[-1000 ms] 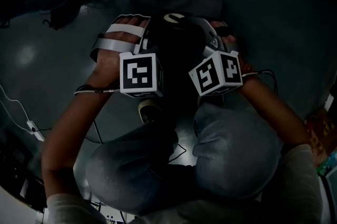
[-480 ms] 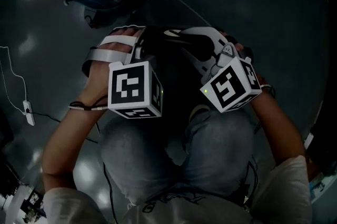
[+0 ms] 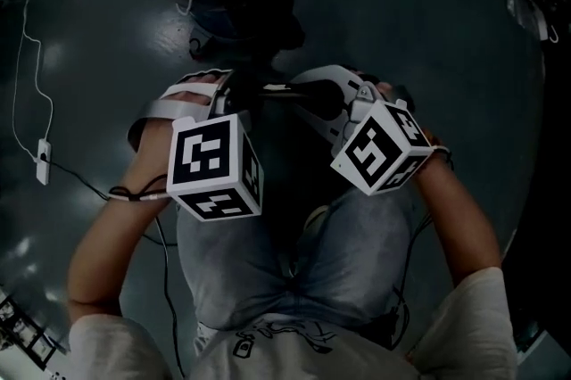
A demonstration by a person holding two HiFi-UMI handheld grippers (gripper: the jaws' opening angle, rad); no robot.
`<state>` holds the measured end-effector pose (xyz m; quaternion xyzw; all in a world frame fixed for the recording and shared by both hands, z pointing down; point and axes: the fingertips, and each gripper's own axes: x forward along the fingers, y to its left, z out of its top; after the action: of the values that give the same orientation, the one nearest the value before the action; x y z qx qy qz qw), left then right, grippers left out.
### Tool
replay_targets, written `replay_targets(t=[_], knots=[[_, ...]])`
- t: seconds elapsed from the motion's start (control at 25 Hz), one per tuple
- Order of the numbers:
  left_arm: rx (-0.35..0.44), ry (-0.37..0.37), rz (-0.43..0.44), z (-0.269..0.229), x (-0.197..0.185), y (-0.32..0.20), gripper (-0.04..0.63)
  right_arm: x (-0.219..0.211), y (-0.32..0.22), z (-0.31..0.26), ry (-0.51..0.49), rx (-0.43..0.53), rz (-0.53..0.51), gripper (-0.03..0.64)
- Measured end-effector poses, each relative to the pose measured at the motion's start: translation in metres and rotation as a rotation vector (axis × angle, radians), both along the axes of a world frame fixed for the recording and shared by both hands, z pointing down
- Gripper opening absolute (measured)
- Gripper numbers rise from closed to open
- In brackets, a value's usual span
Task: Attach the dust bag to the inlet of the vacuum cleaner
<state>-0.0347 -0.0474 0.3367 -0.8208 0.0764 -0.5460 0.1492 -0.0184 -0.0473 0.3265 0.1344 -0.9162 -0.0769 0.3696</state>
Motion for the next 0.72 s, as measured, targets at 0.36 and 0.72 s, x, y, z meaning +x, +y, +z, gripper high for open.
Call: replay_targets(t=[0.36,0.72], knots=[[0.050,0.031,-0.086,0.006,-0.018,-0.064,0.038,-0.019,-0.065,0.011,0.067,0.062,0.031,0.038],[0.100,0.029,-0.097,0.025,-0.001,-0.107,0.050,-0.002,-0.109,0.031,0.111,0.076,0.089,0.038]])
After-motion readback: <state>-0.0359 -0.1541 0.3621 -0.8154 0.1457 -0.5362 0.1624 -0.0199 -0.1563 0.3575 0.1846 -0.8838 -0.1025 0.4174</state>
